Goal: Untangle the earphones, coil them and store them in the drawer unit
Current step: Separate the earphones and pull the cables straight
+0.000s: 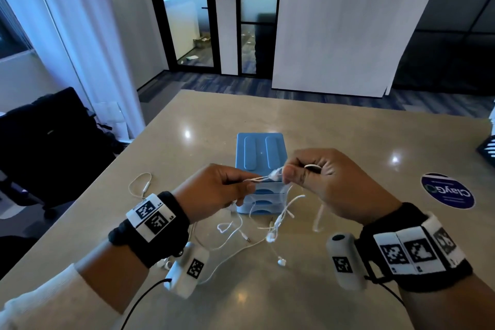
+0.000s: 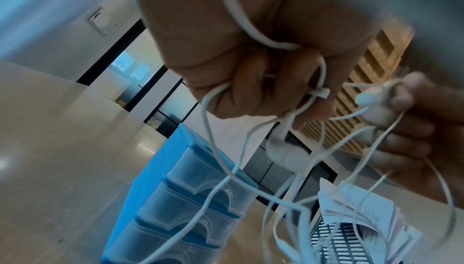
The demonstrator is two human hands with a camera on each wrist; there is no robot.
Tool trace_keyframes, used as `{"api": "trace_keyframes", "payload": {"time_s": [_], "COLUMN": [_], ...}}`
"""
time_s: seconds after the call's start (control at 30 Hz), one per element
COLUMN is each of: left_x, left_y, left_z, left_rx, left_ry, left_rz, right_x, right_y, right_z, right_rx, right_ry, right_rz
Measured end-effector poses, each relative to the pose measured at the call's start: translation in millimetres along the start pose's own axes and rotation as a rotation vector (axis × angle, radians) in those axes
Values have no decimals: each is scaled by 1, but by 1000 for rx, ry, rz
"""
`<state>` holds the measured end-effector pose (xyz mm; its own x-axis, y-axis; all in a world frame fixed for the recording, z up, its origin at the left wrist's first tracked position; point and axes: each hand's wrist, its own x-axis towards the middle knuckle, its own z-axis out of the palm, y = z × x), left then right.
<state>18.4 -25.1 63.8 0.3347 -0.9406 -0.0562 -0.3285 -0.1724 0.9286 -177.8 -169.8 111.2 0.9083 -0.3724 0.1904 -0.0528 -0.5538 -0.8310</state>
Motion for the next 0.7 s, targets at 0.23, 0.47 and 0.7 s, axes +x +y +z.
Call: {"api": "trace_keyframes", "payload": {"time_s": [0.23, 0.47, 0.7], "left_x": [6, 2, -12], "left_y": [-13, -33, 36], "left_z": [1, -12, -21], "left_rx": [389, 444, -451], "left_ry": [-111, 13, 146], "left_rz": [-109, -247, 20], "right_x": [5, -4, -10], "right_y": [2, 16, 28], "right_z": [-4, -29, -21], "right_rx": [257, 51, -384], "right_ry": [348, 431, 239], "right_rz": [-16, 143, 429]}}
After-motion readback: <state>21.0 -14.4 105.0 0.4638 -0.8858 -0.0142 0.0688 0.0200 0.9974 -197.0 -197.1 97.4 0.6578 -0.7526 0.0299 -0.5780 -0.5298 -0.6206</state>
